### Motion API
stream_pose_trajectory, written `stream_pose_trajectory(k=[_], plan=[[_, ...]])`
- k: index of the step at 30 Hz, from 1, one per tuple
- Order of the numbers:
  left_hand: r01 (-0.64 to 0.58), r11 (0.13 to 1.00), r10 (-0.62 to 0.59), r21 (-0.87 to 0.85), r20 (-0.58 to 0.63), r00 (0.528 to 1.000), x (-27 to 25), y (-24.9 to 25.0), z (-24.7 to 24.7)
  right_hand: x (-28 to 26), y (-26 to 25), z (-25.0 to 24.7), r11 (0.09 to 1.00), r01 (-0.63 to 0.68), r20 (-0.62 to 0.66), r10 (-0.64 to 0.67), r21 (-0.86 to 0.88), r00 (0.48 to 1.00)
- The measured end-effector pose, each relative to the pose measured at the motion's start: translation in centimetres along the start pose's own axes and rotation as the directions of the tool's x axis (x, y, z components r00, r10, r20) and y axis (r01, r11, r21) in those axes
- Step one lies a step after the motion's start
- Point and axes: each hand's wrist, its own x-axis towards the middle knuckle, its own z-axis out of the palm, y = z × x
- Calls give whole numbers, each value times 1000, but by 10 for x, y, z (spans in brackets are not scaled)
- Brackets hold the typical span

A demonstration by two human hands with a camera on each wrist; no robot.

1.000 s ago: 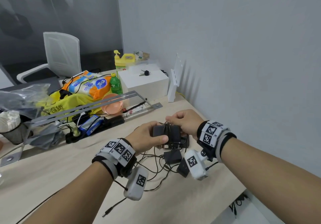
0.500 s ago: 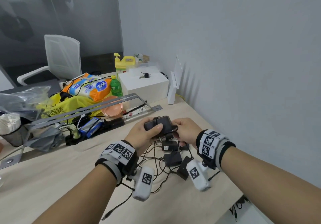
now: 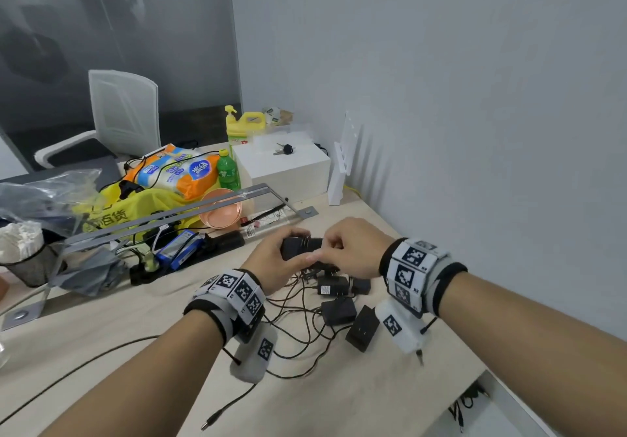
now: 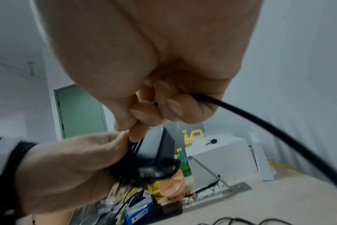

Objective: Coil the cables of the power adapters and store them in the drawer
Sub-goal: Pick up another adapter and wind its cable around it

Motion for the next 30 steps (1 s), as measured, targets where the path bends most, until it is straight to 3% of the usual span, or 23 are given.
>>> stream_pose_trajectory(k=[3,6,9,12,15,17,20,26,28,30], plan=[[-71,997,63,43,161,985,-1,1,-1,8,4,-13,996,67,12,-68,51,998],[-78,996,66,37,247,967,-1,9,-4,15,13,-11,986,57,51,-66,160,997],[44,970,25,-239,279,960,-6,7,-9,17,26,-8,930,2,-72,26,367,997],[176,770,32,-613,313,949,-14,8,-6,14,34,-1,872,-73,-115,146,484,983],[191,543,-48,-818,197,979,-15,12,2,9,26,15,791,-118,-85,210,600,974],[146,463,-120,-874,101,988,-13,13,8,5,18,25,760,-134,-61,223,636,973],[91,490,-196,-867,-8,981,-9,12,14,3,14,35,842,-152,-99,235,517,967],[72,579,-221,-812,-71,973,-4,7,12,0,13,34,934,-136,-63,166,329,984],[59,687,-245,-724,-154,957,0,2,10,-1,14,33,972,-121,-39,132,203,991],[60,851,-218,-522,-246,944,5,-4,7,-1,12,31,995,-81,-29,83,65,996]])
